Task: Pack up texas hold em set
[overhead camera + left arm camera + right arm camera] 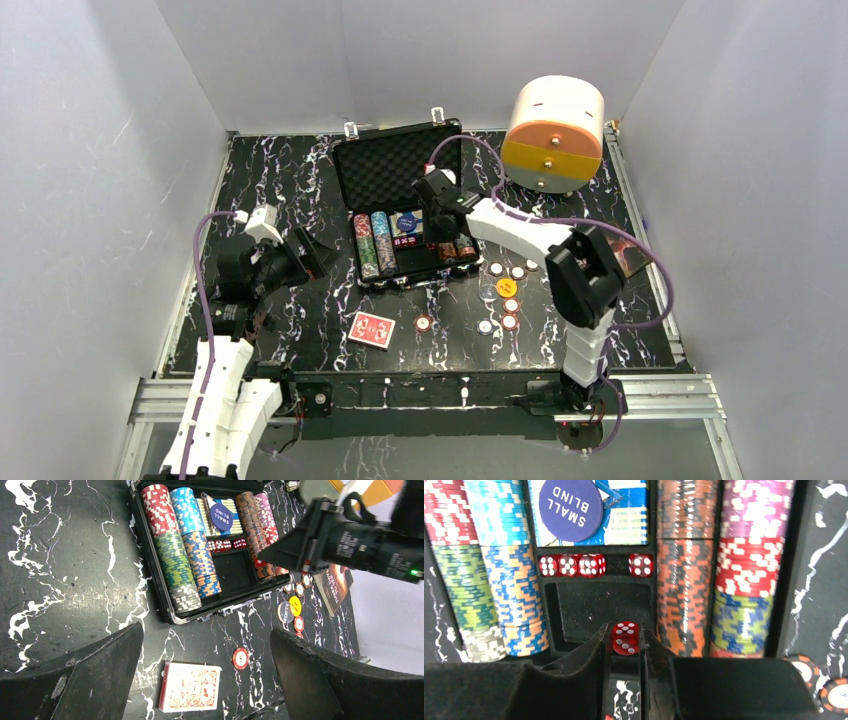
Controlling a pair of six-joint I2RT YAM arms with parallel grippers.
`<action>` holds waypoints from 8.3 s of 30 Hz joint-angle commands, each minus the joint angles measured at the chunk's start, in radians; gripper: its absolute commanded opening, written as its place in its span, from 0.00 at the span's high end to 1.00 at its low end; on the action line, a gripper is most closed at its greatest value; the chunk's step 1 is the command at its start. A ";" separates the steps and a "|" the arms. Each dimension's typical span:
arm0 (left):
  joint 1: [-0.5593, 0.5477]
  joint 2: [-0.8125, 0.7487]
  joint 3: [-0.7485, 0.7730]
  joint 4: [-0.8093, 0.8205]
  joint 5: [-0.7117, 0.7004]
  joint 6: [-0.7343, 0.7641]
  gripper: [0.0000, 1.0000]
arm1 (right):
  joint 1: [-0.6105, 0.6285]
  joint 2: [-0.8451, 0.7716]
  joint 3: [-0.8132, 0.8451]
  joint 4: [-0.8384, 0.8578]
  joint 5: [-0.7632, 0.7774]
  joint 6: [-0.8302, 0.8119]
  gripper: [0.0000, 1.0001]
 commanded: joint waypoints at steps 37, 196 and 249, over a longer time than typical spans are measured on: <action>0.004 -0.006 0.016 -0.023 0.001 -0.001 0.02 | -0.029 0.246 0.231 0.065 -0.009 -0.103 0.72; 0.005 -0.017 0.019 -0.034 -0.018 0.005 0.02 | -0.220 0.203 0.125 0.183 -0.941 -1.400 0.71; 0.005 -0.015 0.022 -0.036 -0.024 0.006 0.02 | -0.183 0.198 0.143 0.132 -0.831 -1.388 0.64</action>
